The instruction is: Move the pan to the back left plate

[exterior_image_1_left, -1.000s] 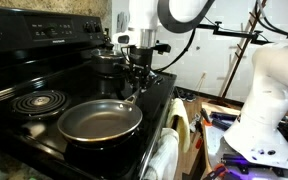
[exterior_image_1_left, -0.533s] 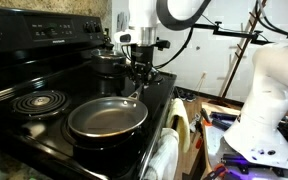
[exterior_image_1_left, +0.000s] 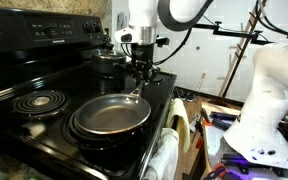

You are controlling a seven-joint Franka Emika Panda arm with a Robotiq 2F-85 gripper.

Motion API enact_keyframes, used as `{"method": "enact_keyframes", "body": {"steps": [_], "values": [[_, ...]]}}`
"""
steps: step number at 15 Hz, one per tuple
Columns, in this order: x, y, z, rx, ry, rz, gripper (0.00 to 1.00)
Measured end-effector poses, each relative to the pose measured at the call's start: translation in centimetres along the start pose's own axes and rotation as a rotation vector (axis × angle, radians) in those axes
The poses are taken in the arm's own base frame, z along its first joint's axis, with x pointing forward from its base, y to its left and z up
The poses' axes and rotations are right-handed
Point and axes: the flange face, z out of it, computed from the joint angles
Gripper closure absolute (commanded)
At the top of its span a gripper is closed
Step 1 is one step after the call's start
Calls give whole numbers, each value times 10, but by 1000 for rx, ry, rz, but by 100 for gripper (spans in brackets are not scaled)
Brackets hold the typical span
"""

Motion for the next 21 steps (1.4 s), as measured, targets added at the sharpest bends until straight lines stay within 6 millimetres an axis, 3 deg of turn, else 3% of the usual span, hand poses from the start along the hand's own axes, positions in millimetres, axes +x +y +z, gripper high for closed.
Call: {"method": "enact_keyframes", "body": {"steps": [10, 16, 21], "values": [[8, 11, -11, -99, 8, -39, 93], [15, 17, -1, -127, 29, -48, 93], [15, 21, -5, -136, 31, -45, 93]]}}
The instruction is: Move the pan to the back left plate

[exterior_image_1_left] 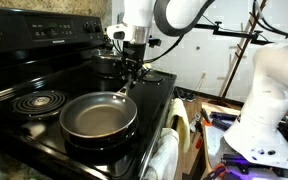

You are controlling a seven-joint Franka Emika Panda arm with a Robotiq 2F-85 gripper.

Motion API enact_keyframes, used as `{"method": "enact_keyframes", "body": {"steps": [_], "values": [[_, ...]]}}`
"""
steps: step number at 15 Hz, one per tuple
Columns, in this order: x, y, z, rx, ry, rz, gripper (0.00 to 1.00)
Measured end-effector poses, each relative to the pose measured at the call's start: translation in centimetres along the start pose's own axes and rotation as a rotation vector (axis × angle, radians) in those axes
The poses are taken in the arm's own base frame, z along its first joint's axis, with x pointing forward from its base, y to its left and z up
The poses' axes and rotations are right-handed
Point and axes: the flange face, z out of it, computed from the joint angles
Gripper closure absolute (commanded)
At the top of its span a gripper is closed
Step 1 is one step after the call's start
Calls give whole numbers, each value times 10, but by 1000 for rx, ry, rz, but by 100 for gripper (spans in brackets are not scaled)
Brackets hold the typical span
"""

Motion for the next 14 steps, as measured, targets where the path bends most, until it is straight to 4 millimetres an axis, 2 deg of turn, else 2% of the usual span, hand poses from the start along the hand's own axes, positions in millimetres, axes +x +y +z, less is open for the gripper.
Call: {"method": "enact_keyframes", "body": {"steps": [11, 12, 13, 14], "values": [[-17, 5, 4, 9, -9, 35, 90], [-18, 5, 4, 9, -9, 35, 49], [-18, 5, 4, 10, -9, 36, 48], [-18, 5, 5, 11, -9, 36, 42]]}}
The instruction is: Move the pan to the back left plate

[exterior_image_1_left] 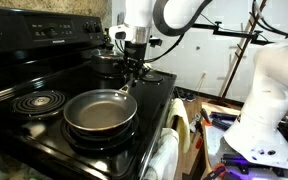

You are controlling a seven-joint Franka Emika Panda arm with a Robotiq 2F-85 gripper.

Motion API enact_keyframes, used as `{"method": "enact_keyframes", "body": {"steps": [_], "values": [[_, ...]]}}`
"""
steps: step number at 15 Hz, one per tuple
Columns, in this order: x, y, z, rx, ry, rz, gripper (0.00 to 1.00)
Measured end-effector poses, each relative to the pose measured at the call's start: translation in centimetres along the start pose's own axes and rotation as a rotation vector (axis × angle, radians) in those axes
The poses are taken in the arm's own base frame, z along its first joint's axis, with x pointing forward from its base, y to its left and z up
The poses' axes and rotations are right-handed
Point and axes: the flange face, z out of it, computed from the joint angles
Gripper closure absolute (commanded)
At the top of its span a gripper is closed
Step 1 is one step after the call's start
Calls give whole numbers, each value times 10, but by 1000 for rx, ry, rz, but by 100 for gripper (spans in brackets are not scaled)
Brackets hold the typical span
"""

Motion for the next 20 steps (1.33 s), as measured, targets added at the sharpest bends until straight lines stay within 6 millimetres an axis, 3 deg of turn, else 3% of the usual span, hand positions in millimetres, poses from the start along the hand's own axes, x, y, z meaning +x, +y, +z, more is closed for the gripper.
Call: {"method": "enact_keyframes", "body": {"steps": [7, 15, 20], "values": [[-2, 1, 0, 1, 0, 6, 1], [-6, 2, -5, -3, 3, 16, 0], [-5, 2, -39, 26, 79, 71, 0]]}}
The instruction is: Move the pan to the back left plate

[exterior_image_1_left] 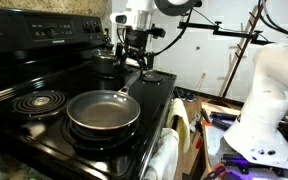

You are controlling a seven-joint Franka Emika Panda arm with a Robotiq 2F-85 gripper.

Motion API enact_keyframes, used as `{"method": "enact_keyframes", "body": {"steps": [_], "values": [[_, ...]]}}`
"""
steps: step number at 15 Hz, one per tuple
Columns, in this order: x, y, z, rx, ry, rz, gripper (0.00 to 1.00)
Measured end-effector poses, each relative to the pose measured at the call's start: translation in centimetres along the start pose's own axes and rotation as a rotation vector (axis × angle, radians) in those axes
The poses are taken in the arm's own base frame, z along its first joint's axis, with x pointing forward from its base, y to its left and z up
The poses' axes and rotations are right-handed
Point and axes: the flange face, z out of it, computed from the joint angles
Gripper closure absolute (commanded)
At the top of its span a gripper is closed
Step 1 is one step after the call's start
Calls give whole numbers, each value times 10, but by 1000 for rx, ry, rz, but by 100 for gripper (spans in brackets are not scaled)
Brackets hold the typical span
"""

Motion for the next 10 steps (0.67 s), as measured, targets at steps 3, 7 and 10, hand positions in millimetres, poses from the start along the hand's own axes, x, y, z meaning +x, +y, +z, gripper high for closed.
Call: {"method": "enact_keyframes", "body": {"steps": [3, 7, 10], "values": [[10, 5, -29, 2, 77, 43, 0], [14, 10, -49, -10, 106, 215, 0], [18, 8, -54, -12, 111, 347, 0]]}}
